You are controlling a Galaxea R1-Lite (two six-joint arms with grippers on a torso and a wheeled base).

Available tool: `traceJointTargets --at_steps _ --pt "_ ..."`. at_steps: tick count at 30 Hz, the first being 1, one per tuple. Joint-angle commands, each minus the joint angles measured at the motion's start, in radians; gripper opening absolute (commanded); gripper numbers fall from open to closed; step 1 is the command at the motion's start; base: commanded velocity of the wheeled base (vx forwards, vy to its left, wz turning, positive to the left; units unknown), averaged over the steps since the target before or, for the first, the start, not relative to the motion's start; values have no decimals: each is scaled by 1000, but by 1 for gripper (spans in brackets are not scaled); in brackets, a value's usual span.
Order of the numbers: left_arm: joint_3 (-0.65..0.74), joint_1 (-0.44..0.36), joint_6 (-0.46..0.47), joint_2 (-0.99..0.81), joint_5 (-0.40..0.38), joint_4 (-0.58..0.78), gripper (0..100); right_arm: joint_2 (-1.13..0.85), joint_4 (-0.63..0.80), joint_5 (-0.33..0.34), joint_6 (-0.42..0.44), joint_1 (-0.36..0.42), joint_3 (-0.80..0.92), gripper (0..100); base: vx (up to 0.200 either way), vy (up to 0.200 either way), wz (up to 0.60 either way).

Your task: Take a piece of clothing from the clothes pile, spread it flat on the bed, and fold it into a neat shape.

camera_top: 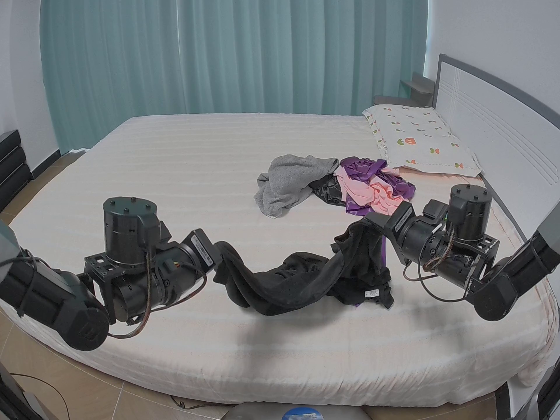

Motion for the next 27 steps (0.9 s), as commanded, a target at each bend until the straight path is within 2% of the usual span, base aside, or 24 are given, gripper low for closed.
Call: traceJointTargets --at_steps 1,8,17,27 --pt "37 -7 -2 62 -2 0 0 -6 -1 -4 18 4 30 0 0 0 0" --pt "67 -7 -9 58 -2 0 0 -26 -1 -3 19 4 50 0 0 0 0" --pt "78 -7 -28 53 -3 0 0 -37 -2 -4 19 4 67 0 -200 0 0" --pt "69 -7 -32 51 -2 0 0 -39 -2 -6 19 5 67 0 0 0 0"
